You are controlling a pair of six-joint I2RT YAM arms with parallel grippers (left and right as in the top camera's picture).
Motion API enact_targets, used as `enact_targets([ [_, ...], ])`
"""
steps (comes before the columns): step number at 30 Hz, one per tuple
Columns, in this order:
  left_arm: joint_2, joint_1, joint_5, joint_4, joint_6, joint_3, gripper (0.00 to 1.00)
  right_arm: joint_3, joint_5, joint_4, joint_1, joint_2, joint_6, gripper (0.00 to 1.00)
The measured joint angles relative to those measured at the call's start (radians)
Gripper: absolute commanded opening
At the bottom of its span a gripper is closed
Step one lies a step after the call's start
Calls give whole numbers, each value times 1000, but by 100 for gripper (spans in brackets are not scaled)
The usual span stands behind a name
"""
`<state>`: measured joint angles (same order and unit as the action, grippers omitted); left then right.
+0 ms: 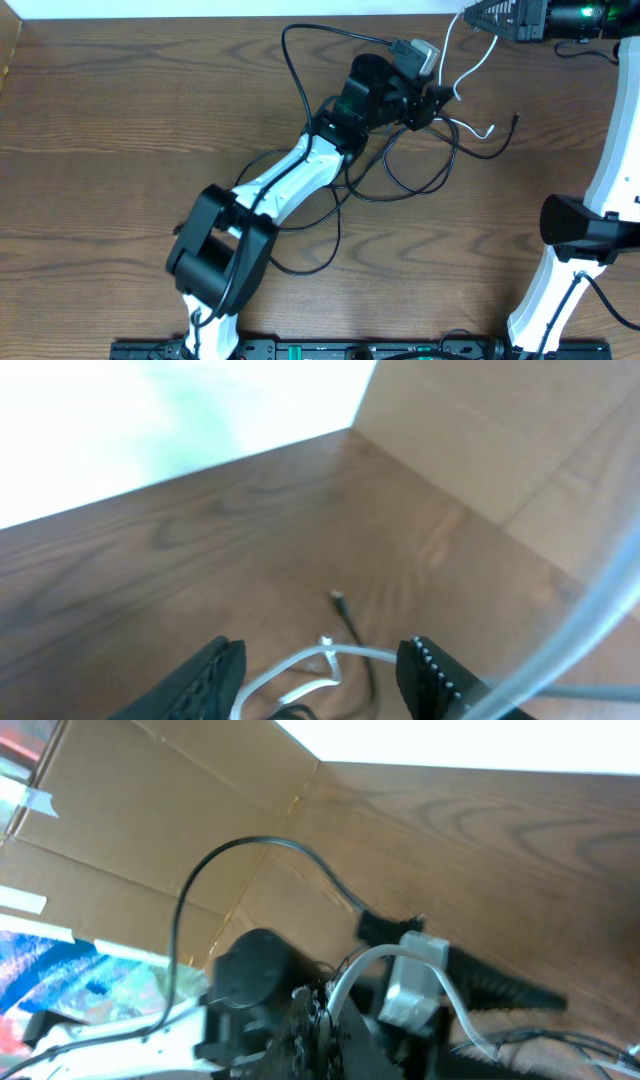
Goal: Untangle cables
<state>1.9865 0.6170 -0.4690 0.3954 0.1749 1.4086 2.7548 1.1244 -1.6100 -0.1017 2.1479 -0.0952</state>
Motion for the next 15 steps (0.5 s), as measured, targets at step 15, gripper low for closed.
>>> enact_targets([
  [15, 57, -38, 76, -95, 4, -1, 7, 0, -23, -19, -12, 0, -33, 1],
])
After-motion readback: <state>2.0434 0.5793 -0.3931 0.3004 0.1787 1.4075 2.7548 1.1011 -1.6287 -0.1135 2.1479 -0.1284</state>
